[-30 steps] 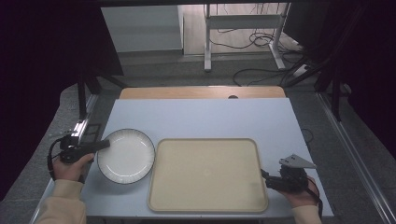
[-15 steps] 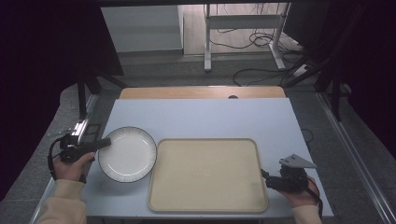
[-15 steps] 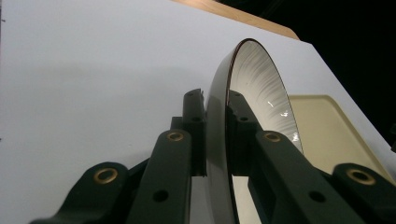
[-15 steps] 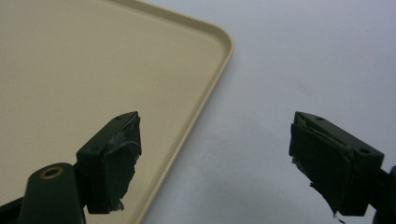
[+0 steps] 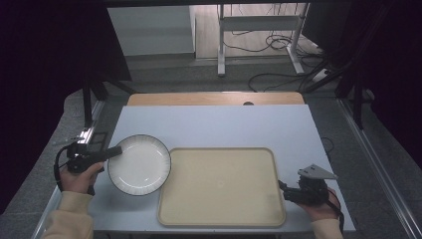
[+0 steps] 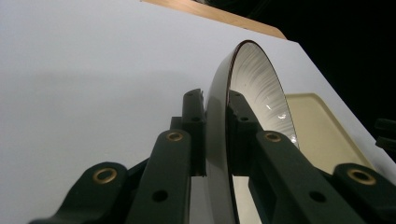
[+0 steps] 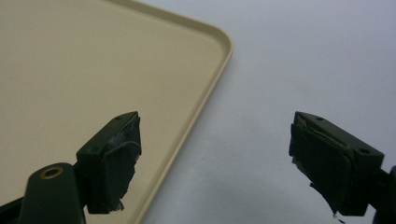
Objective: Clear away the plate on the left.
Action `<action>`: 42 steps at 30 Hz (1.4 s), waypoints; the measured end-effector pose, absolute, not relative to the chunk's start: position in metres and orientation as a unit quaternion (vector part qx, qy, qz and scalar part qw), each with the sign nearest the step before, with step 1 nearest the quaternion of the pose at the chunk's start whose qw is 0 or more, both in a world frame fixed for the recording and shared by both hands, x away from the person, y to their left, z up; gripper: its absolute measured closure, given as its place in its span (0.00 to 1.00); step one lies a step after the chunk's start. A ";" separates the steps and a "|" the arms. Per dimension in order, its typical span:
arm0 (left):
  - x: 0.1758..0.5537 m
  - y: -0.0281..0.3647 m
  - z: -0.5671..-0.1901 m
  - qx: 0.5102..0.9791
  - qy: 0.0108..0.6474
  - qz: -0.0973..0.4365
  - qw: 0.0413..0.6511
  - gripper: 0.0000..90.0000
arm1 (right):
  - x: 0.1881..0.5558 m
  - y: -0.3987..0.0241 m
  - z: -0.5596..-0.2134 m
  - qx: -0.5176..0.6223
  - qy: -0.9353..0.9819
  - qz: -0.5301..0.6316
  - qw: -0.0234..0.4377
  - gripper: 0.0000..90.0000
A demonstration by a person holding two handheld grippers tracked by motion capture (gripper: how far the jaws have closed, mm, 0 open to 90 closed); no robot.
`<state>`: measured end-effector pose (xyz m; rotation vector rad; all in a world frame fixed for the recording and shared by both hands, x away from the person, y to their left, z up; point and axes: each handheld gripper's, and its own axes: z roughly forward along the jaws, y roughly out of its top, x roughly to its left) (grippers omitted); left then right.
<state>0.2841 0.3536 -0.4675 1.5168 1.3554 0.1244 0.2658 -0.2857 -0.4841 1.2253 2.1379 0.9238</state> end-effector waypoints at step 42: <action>0.292 0.285 -0.448 0.668 0.496 0.005 0.555 0.90 | 0.267 -0.286 -0.485 0.453 0.785 0.339 0.253 0.19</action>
